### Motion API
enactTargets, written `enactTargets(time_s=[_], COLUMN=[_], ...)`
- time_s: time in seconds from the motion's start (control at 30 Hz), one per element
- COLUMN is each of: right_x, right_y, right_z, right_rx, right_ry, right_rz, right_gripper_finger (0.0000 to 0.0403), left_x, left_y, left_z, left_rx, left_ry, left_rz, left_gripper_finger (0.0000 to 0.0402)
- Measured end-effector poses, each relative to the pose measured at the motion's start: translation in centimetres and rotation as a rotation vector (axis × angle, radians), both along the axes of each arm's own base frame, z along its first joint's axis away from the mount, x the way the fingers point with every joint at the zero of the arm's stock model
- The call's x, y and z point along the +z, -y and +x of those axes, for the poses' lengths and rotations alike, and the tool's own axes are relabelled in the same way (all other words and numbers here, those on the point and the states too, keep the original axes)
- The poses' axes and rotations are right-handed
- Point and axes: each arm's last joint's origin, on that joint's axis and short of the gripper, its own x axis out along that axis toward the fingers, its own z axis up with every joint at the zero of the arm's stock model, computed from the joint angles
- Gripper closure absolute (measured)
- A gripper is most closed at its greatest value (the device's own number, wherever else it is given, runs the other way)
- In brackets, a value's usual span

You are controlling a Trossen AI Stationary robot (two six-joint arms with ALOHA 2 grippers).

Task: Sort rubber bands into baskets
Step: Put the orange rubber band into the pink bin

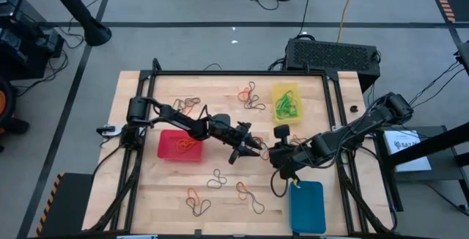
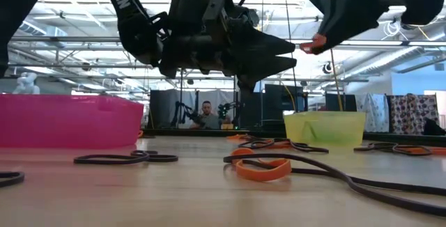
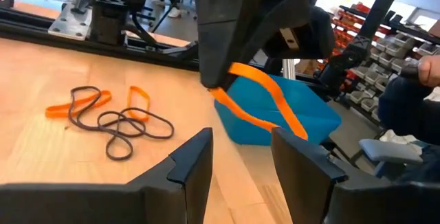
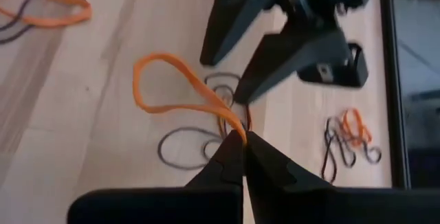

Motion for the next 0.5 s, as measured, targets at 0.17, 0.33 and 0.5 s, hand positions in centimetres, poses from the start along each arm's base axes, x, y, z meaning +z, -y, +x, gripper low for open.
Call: enactTargets(time_s=[0.17,0.33,0.5], right_x=[0.24,0.36,0.37], right_y=[-0.14,-0.20,-0.16], right_z=[0.35,0.52,0.55], right_rx=[0.056,0.082,0.093], right_ry=[0.022,0.033,0.030], right_rz=[-0.032,-0.046,-0.058], right_gripper_finger=[0.0402,0.0402,0.0402], left_x=[0.01,0.02,0.02], left_y=[0.08,0.08,0.08], left_z=[0.00,0.00,0.00], left_rx=[-0.002,-0.001,-0.001], left_ry=[0.000,0.000,-0.003], left_rz=[-0.002,-0.005,-0.011], left_gripper_finger=[0.0246,0.0246,0.0246])
